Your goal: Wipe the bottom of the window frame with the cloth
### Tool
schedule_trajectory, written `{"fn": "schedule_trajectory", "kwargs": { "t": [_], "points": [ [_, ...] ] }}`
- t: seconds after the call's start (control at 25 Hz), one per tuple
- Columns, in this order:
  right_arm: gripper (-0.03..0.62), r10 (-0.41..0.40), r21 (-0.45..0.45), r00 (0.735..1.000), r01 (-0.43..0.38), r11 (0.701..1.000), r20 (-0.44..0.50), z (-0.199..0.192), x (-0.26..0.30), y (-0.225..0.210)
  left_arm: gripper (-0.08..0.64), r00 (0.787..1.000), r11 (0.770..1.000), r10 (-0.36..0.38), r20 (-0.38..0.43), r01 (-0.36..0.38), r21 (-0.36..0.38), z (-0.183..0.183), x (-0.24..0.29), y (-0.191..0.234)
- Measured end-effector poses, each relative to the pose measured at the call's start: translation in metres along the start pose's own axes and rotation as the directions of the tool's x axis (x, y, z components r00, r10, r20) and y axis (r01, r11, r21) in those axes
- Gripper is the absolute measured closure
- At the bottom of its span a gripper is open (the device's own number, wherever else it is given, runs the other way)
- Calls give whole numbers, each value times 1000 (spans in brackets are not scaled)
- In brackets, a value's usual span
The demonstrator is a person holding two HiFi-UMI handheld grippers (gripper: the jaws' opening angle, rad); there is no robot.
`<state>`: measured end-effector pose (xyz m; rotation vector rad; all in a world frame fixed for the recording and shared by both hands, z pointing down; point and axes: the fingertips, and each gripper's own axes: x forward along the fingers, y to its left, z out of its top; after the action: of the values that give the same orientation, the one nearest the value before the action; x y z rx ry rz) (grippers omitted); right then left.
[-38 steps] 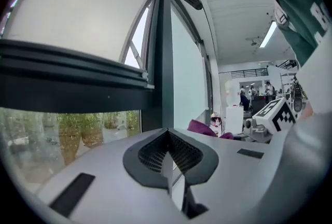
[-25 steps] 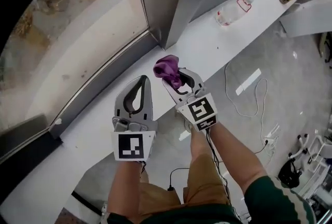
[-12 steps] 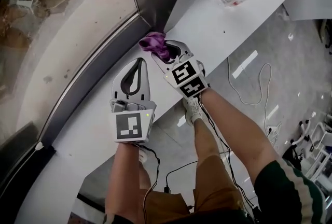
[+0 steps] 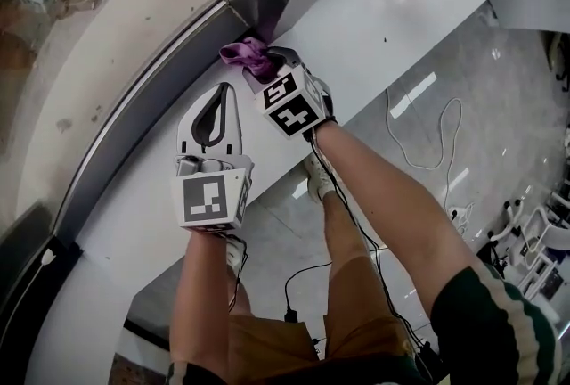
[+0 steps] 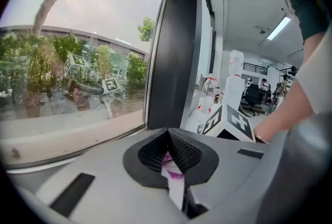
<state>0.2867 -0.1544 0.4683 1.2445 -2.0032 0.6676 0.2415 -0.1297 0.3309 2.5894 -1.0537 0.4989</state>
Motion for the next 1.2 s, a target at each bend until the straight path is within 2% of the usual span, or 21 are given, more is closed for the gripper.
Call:
{"fn": "schedule_trajectory", "kwargs": {
  "t": [0.2,0.48,0.64,0.84,1.04,1.2],
  "points": [
    [425,3,-17,999,-3,1000,-37,-3,11,2,554,1000,1000,2,-27,-2,24,-7,-3,1],
    [425,5,-16,999,-5,1000,-31,-2,10,2,554,1000,1000,16,-18,-16,4,-5,-5,4],
    [425,-30,-27,999,29,999,-39,-1,10,15,554,999,999,29,-17,-30,-14,-9,-28,15],
    [425,-58,15,998,58,998,-39,-2,12,13,554,999,999,44,-17,-45,-8,-7,-41,26],
    [425,-36,-11,998,36,999,-50,-3,16,34,554,991,995,98,-94,-97,15,-19,-58,45],
    [426,-17,-13,998,17,1000,-59,-2,22,61,554,990,994,110,-89,-107,33,-29,-79,59]
  ]
}}
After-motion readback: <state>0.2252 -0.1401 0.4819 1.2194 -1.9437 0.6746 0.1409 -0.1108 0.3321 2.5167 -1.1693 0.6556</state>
